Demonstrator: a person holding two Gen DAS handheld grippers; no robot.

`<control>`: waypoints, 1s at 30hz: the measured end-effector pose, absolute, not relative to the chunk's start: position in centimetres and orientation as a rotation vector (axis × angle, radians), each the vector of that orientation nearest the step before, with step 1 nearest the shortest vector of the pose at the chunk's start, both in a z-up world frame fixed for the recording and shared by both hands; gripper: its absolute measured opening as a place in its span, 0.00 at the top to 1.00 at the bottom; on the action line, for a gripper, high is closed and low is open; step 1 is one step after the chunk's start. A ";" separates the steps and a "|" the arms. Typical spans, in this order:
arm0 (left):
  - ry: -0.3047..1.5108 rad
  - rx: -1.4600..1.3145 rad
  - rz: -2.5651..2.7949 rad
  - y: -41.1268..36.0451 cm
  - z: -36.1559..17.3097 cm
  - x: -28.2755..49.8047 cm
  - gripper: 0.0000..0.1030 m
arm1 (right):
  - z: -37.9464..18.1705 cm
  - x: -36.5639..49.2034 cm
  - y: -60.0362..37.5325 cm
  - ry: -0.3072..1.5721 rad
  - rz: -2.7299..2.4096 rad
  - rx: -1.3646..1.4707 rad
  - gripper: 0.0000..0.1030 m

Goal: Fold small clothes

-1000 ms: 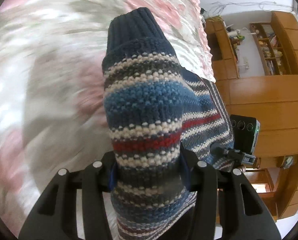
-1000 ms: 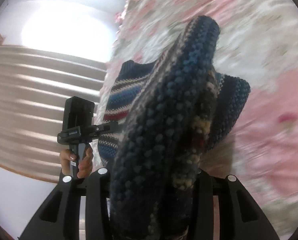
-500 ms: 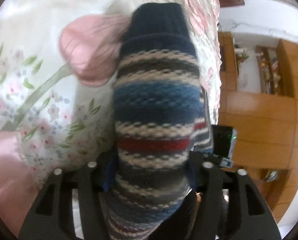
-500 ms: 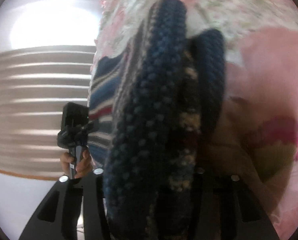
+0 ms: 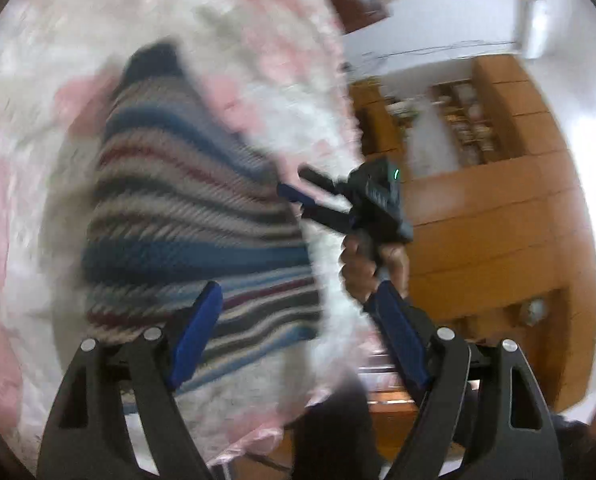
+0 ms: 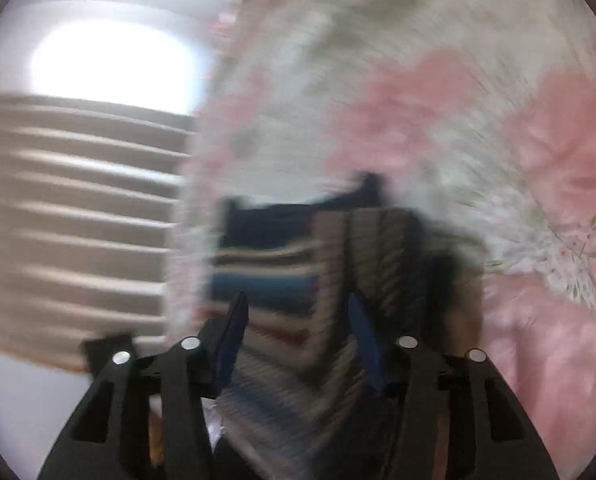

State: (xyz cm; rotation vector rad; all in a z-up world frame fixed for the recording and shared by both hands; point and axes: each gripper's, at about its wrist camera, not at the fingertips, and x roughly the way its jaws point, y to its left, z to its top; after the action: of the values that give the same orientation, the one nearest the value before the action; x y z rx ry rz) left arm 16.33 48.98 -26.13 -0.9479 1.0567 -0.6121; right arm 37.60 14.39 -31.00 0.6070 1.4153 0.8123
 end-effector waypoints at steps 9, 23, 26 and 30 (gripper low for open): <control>1.035 -0.997 -0.566 49.8 -27.9 13.9 0.12 | -24.8 28.6 11.4 1.266 0.983 0.599 0.70; 1.068 -1.028 -0.431 49.4 -28.7 11.3 0.09 | -28.3 22.7 7.4 1.290 0.819 0.793 0.30; 1.016 -0.720 -0.238 47.8 -23.1 7.9 0.03 | -21.3 18.0 6.8 1.114 0.679 0.524 0.09; 0.852 -0.208 0.045 42.2 -15.2 1.5 0.03 | -14.2 8.1 9.3 0.902 0.508 0.098 0.04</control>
State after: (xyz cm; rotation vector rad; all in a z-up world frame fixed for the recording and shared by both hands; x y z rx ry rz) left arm 1.45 42.22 -15.21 -0.2078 0.8524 0.0454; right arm 8.12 9.26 -14.20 0.0983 0.9015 0.5076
